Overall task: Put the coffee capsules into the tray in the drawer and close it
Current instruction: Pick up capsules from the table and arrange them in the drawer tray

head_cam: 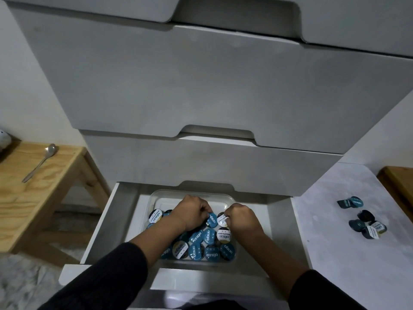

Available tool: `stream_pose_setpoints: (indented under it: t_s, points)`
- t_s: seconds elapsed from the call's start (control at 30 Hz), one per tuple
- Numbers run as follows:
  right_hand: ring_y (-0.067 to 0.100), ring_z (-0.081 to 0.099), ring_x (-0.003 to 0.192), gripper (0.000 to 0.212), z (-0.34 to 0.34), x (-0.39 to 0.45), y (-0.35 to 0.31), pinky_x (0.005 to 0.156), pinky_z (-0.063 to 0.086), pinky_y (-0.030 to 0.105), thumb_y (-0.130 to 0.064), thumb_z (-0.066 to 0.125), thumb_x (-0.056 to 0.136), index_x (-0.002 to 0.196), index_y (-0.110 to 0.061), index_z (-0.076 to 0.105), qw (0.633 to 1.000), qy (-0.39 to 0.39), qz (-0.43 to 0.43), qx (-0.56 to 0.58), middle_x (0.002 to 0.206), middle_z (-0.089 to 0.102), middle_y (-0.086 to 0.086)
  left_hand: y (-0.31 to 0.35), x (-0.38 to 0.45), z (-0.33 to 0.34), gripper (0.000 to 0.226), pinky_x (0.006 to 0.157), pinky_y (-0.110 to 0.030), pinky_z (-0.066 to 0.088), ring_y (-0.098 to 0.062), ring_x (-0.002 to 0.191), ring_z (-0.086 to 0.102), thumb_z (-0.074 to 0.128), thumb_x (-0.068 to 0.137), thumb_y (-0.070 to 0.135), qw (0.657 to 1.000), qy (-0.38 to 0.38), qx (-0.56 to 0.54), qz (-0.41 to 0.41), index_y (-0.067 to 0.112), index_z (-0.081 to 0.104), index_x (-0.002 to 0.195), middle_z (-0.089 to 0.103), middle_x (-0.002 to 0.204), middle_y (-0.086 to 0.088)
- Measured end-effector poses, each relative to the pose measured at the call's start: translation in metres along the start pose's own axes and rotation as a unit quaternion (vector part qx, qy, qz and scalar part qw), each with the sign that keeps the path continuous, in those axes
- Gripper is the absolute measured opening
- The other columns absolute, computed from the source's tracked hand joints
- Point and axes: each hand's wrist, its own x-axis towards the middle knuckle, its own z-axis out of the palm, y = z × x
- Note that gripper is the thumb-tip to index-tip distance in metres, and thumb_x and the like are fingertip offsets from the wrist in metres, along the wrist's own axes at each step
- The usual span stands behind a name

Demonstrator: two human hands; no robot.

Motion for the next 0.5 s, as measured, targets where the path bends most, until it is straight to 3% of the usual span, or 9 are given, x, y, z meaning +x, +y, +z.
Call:
stream_pose_setpoints:
  t_s: [0.2,0.37,0.5]
  points:
    - [0.028,0.061,0.088,0.018,0.002,-0.005,-0.005,0.068,0.041,0.028,-0.002,0.049,0.083,0.088,-0.002,0.066,1.000,-0.017,0.000,-0.005,0.101,0.065,0.015,0.007,-0.021,-0.003,0.027,0.097,-0.030,0.048,-0.018,0.105,0.062,0.051,0.090,0.020,0.999,0.020,0.040,-0.013,0.018,0.068,0.111,0.067,0.118,-0.004]
    - [0.025,0.056,0.105,0.029,-0.006,-0.022,-0.007,0.086,0.045,0.030,-0.023,0.048,0.090,0.110,-0.007,0.062,1.000,0.007,-0.023,0.010,0.119,0.058,0.010,0.022,-0.039,0.002,0.028,0.092,-0.034,0.048,-0.025,0.108,0.056,0.047,0.093,0.024,0.994,0.030,0.108,-0.019,0.013,0.062,0.114,0.061,0.119,-0.010]
    - [0.020,0.042,0.123,0.040,-0.010,-0.042,-0.006,0.100,0.038,0.029,-0.028,0.042,0.093,0.130,-0.012,0.046,0.998,0.051,-0.034,0.019,0.134,0.047,0.006,0.035,-0.056,0.015,0.034,0.097,-0.033,0.045,-0.024,0.117,0.050,0.045,0.094,0.023,0.983,0.098,0.151,-0.034,0.009,0.051,0.124,0.052,0.128,-0.009]
